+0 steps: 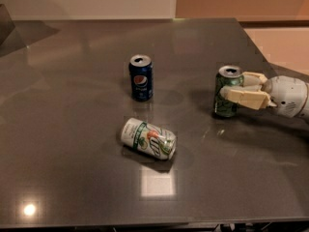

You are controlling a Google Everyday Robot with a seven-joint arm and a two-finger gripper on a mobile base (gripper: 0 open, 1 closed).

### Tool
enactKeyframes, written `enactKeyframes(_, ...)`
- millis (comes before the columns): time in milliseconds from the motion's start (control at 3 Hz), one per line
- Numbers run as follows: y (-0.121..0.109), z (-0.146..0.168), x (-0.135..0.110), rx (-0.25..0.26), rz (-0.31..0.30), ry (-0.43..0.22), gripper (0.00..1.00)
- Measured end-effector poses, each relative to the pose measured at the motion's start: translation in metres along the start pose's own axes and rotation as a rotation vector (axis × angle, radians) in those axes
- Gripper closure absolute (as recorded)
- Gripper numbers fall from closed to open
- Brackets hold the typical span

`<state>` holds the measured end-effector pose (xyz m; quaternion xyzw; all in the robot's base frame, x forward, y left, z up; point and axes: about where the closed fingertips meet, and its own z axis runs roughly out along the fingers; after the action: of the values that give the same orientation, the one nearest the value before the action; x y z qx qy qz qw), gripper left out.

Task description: Place green can upright

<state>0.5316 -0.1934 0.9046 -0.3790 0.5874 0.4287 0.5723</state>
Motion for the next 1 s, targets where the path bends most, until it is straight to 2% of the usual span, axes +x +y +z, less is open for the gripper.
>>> enactKeyframes(667, 0.0069, 0.0039, 0.0074, -0.032, -0.030, -0.026, 0.14)
enactKeyframes(1000, 0.0076, 0.0063, 0.0067, -0.036, -0.030, -0.026, 0.00)
